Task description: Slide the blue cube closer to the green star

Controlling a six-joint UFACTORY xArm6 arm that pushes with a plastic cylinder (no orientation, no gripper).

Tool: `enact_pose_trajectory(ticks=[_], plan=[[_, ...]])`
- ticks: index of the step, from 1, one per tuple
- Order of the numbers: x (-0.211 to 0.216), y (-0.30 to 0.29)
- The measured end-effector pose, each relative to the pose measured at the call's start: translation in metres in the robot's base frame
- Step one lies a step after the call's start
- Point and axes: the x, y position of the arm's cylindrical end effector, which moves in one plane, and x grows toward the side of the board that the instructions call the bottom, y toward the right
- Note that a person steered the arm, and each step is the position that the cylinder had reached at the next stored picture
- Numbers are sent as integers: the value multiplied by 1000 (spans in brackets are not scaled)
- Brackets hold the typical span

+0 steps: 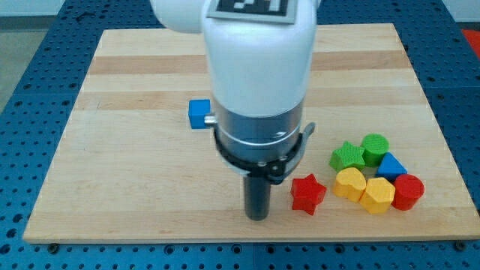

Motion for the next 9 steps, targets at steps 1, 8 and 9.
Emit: enact_pose_trajectory(ticks=[1, 8, 9], plan=[[-1, 43], [-192, -39], [-213, -74]])
